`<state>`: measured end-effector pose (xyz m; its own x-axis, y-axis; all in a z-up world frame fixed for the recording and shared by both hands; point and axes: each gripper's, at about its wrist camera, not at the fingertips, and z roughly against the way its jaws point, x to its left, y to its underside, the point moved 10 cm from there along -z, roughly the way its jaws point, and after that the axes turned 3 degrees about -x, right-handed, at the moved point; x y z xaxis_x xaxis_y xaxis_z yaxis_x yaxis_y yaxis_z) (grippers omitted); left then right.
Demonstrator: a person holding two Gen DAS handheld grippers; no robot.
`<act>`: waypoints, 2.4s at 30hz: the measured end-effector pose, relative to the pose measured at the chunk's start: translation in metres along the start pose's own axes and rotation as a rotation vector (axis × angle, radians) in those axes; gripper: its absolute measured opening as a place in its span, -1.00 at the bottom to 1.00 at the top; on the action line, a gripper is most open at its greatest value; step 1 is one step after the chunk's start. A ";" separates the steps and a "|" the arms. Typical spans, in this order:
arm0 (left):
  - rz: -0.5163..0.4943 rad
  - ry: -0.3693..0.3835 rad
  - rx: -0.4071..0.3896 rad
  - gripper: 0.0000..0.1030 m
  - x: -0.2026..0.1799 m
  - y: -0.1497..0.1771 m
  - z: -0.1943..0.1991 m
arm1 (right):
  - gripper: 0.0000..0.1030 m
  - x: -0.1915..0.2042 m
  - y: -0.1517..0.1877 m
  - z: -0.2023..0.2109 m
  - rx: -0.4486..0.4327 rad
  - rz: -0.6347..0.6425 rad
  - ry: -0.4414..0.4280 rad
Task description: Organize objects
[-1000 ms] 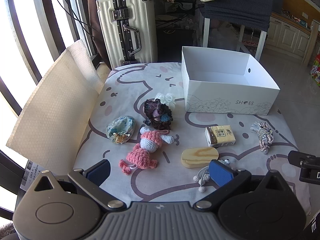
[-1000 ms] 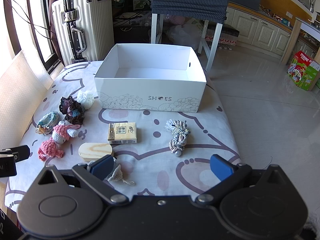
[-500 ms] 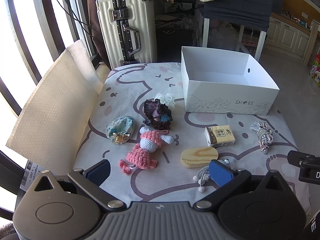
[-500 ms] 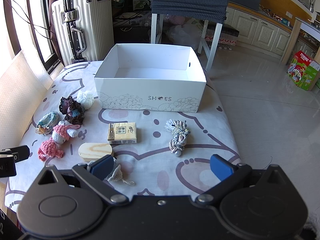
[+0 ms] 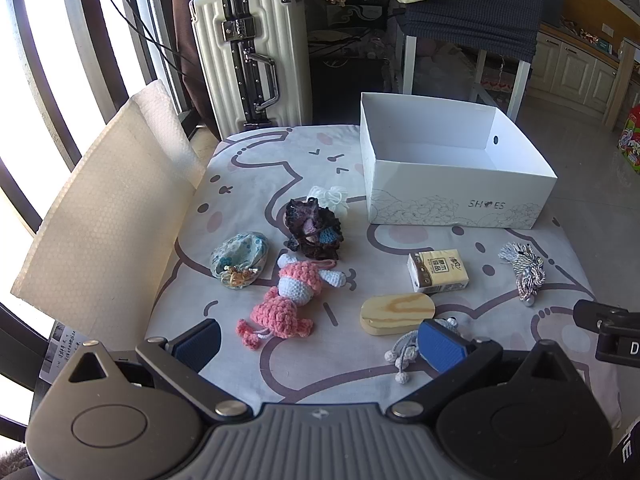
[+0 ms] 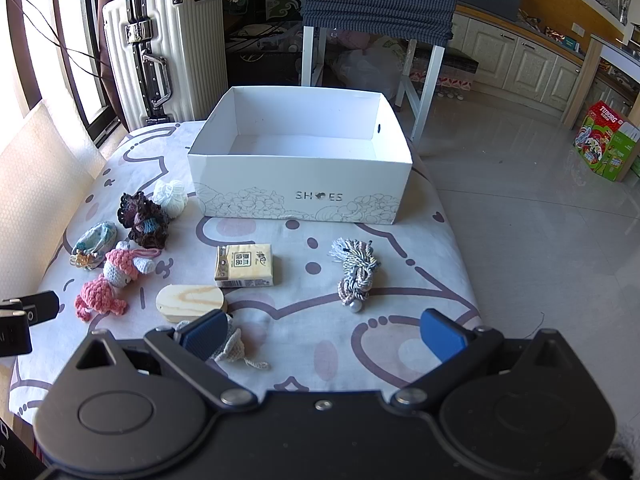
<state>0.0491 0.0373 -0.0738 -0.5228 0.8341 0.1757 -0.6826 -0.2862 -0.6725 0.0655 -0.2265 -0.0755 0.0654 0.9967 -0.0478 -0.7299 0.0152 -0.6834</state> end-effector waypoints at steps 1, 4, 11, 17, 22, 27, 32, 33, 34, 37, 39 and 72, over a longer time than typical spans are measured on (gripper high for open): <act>0.004 -0.006 0.001 1.00 0.002 0.001 0.000 | 1.00 0.000 0.000 0.000 0.000 0.000 0.000; 0.012 -0.015 0.002 1.00 0.003 0.001 0.000 | 1.00 0.000 0.000 0.000 0.000 0.000 0.001; 0.033 -0.042 0.005 1.00 0.005 0.001 0.000 | 1.00 0.000 0.000 0.000 0.001 0.001 0.001; 0.044 -0.063 -0.005 1.00 0.005 -0.001 0.002 | 1.00 -0.001 0.001 -0.001 -0.001 0.000 0.000; 0.040 -0.082 -0.018 1.00 0.008 -0.005 0.005 | 1.00 -0.001 -0.002 0.001 -0.009 -0.004 -0.015; 0.044 -0.094 -0.042 1.00 0.009 -0.017 0.012 | 1.00 0.001 -0.010 0.005 -0.020 -0.004 -0.022; 0.029 -0.113 -0.077 1.00 0.011 -0.037 0.021 | 1.00 0.001 -0.022 0.006 -0.024 -0.020 -0.041; 0.028 -0.116 -0.085 1.00 0.012 -0.042 0.023 | 1.00 0.001 -0.025 0.007 -0.025 -0.022 -0.043; 0.028 -0.121 -0.092 1.00 0.014 -0.046 0.024 | 1.00 0.001 -0.029 0.007 -0.029 -0.021 -0.045; 0.030 -0.133 -0.118 1.00 0.019 -0.062 0.027 | 1.00 0.003 -0.042 0.009 -0.052 -0.001 -0.049; 0.035 -0.133 -0.134 1.00 0.022 -0.072 0.027 | 1.00 0.005 -0.052 0.010 -0.079 0.016 -0.050; 0.076 -0.200 -0.137 1.00 0.103 -0.106 -0.093 | 1.00 0.065 -0.048 -0.112 0.064 0.182 -0.287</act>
<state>0.1151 0.1974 -0.0507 -0.6697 0.6991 0.2508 -0.5695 -0.2666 -0.7776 0.1805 -0.1709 -0.1274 -0.2576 0.9651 0.0483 -0.7539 -0.1694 -0.6348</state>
